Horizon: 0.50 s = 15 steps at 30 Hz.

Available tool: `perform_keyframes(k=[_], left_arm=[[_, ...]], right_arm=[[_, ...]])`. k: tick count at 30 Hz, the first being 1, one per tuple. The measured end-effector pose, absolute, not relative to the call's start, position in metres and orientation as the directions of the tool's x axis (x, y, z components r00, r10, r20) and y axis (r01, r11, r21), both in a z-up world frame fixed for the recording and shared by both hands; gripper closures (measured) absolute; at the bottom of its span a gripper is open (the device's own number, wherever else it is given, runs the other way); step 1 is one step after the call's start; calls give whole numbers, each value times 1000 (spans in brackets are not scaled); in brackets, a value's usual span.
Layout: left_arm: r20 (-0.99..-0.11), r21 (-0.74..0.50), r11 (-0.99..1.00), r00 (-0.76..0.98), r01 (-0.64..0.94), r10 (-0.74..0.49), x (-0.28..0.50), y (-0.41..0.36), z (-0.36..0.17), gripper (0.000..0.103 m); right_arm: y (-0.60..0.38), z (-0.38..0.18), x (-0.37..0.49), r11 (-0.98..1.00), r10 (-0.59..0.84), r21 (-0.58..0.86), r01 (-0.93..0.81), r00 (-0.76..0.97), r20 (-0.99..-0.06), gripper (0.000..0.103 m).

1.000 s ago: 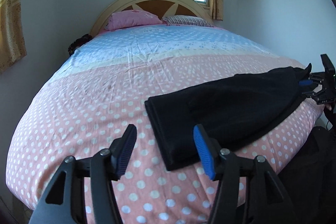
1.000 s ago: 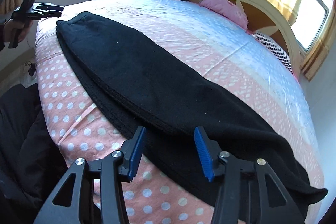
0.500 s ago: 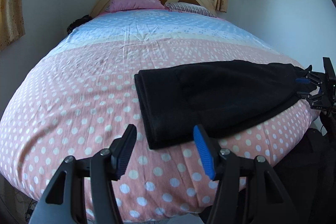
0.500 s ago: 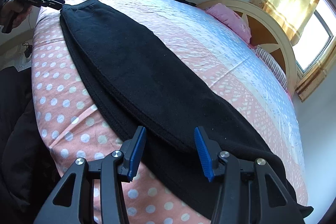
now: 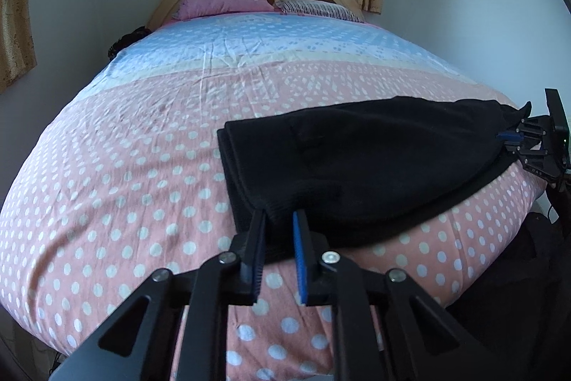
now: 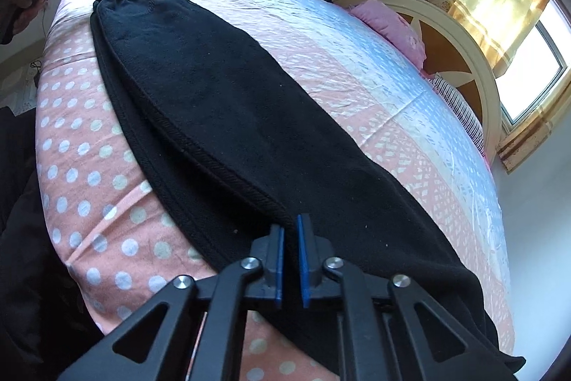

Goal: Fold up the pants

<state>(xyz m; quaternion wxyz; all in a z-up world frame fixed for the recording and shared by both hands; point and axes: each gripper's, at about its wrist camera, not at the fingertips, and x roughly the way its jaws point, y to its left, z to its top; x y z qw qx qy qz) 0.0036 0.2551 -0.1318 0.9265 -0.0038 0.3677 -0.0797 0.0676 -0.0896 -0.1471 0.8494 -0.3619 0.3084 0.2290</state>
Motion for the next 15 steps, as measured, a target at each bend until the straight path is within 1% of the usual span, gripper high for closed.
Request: perform_keyframes(k=[2, 6, 8, 11, 13, 15], left_arm=[[-682, -55, 986, 716, 155, -150, 5, 254, -131, 93], [-676, -73, 984, 718, 162, -168, 6, 256, -126, 94], [-672, -86, 984, 721, 154, -171, 5, 259, -125, 94], [-670, -105, 984, 721, 143, -176, 6, 262, -127, 94], [-670, -111, 984, 720, 142, -180, 6, 262, -130, 94], [-670, -117, 983, 719, 142, -184, 4, 262, -131, 94]], right_arm=[[-93, -137, 65, 656, 193, -440, -613, 700, -687, 100], [-98, -115, 54, 664, 233, -412, -623, 697, -678, 100], [-96, -119, 47, 648, 229, -418, -636, 687, -690, 100], [-90, -140, 41, 617, 201, -434, -656, 665, -719, 100], [-89, -149, 40, 604, 179, -460, -651, 673, -717, 100], [-92, -147, 40, 623, 194, -434, -651, 666, -721, 100]])
